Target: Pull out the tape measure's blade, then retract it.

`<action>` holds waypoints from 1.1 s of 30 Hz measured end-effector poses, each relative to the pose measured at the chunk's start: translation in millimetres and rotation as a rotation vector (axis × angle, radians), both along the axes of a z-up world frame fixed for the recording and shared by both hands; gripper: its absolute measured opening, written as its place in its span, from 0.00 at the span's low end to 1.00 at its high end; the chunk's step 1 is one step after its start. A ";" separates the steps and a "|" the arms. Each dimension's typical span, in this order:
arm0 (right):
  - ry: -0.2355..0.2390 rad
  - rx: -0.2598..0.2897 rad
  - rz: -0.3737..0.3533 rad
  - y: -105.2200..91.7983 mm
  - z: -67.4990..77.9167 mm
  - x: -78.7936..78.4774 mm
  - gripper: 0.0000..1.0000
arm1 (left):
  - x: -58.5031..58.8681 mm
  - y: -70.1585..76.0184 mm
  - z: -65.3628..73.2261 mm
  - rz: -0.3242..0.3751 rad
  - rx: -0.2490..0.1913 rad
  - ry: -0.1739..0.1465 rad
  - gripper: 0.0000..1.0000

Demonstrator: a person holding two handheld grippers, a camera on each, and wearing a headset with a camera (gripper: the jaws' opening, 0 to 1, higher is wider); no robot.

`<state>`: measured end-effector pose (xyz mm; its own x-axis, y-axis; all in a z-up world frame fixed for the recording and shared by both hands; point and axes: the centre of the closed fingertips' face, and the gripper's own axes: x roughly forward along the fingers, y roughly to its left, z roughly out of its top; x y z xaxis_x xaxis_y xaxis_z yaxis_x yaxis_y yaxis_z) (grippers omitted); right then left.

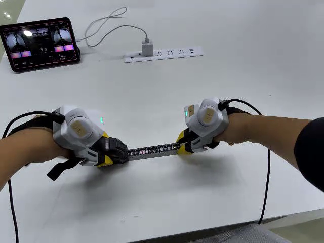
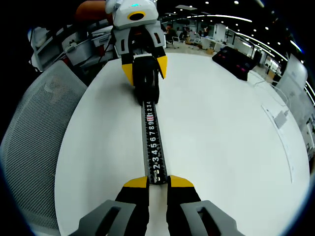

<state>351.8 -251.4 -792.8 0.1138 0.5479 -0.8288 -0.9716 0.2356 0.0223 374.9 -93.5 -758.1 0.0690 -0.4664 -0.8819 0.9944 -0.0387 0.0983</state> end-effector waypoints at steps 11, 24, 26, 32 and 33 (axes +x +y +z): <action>0.001 -0.002 -0.007 -6.6 -0.6 -1.7 0.08 | 1.0 -0.4 -1.2 0.000 0.002 -0.001 0.31; 0.001 -0.006 -0.011 -13.3 -0.7 -3.1 0.08 | 2.4 -0.5 -2.6 0.001 0.003 0.000 0.31; 0.002 -0.007 -0.011 -14.7 -0.8 -3.2 0.08 | 2.5 -0.6 -2.7 0.000 0.004 0.000 0.31; 0.001 -0.008 -0.014 -17.4 -1.0 -3.2 0.08 | 1.8 -0.8 -2.1 0.001 0.004 -0.001 0.31; 0.002 -0.008 -0.015 -18.0 -0.9 -3.2 0.08 | 1.5 -0.9 -1.8 0.001 0.004 -0.001 0.31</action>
<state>348.6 -269.4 -793.7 0.1208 0.5392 -0.8335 -0.9679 0.2506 0.0219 376.3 -94.4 -759.9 0.0700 -0.4624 -0.8839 0.9944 -0.0384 0.0989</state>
